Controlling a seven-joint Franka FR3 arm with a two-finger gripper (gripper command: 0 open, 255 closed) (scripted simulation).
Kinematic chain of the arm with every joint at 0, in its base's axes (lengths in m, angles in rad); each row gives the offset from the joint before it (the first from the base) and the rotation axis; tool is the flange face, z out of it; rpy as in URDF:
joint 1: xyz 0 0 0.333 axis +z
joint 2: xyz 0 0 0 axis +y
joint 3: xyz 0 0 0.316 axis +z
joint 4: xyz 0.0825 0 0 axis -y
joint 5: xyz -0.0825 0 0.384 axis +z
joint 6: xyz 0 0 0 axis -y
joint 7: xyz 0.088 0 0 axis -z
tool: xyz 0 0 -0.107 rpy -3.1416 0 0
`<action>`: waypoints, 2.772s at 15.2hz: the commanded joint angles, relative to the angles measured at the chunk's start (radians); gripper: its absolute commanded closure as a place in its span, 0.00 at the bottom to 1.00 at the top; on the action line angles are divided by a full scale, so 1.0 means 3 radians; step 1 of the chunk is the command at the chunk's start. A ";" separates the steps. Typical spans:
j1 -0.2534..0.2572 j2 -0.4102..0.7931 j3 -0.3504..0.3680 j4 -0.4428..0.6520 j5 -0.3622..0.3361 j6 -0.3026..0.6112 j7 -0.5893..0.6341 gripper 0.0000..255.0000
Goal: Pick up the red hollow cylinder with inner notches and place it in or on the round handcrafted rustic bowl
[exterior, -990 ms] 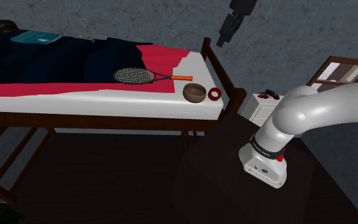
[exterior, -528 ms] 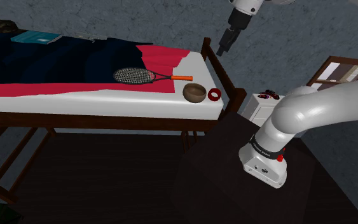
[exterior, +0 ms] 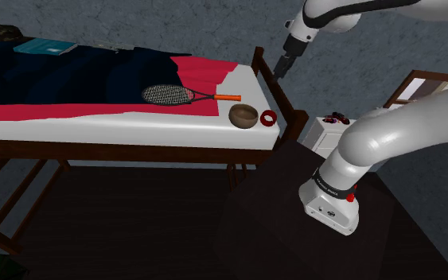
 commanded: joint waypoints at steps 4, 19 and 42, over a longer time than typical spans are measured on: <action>-0.0043 0.0465 -0.0329 0.0015 0.0007 0.0397 -0.0372 0.00; -0.0043 0.2471 -0.1078 0.0726 0.1237 0.1171 -0.2078 0.00; -0.0723 0.3996 -0.0628 0.1651 0.2285 0.1314 -0.3043 0.00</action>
